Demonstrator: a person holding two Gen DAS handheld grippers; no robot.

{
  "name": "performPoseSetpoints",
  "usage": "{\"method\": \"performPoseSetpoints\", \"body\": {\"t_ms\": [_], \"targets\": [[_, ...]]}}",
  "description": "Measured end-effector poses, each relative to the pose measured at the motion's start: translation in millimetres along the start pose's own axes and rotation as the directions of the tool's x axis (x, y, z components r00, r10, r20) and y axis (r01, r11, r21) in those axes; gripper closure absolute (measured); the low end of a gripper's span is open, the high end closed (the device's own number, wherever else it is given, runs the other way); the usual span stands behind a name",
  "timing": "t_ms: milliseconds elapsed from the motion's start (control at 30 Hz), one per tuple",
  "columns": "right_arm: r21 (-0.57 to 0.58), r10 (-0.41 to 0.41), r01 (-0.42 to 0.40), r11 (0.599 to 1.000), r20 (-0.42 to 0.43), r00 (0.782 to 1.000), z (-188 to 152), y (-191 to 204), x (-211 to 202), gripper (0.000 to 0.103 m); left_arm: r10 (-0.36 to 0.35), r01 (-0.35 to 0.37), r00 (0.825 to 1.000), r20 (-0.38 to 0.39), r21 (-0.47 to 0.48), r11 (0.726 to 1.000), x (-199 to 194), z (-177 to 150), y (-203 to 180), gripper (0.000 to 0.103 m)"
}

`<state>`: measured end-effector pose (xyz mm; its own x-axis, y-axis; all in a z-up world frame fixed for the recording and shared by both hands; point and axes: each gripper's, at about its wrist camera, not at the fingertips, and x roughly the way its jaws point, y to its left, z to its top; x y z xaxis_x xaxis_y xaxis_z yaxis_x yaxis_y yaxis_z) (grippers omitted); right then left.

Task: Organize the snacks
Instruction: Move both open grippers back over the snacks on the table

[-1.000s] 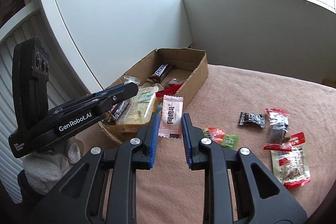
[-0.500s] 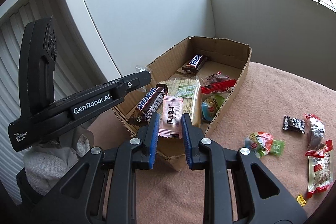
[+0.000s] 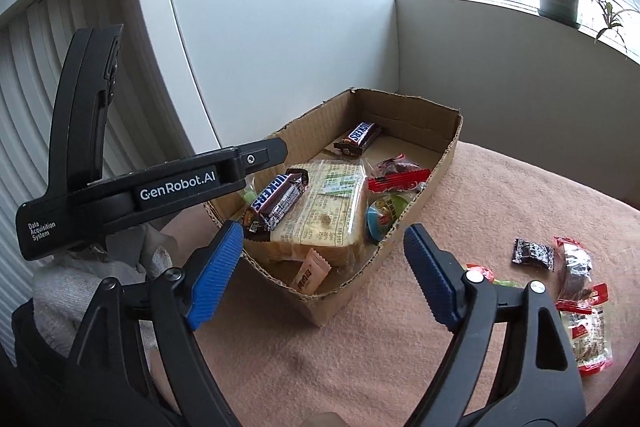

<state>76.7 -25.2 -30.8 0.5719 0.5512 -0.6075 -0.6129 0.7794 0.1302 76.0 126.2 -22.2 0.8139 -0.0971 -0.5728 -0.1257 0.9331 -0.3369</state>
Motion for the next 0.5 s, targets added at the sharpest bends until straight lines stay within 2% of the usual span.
{"method": "performPoseSetpoints", "body": {"t_ms": [267,500], "targets": [[-0.004,-0.045,0.045,0.999,-0.004,0.999,-10.9,-20.8,-19.4,0.018,-0.009,0.009,1.000,0.004,0.017,1.000,-0.7,-0.7,-9.2,0.045],[0.048,-0.091,0.093,0.995,-0.031,0.995,-38.5,-63.6,-48.8,0.018,-0.039,0.039,0.999,0.000,0.056,0.998,-1.8,-4.6,-28.0,0.045]]}}
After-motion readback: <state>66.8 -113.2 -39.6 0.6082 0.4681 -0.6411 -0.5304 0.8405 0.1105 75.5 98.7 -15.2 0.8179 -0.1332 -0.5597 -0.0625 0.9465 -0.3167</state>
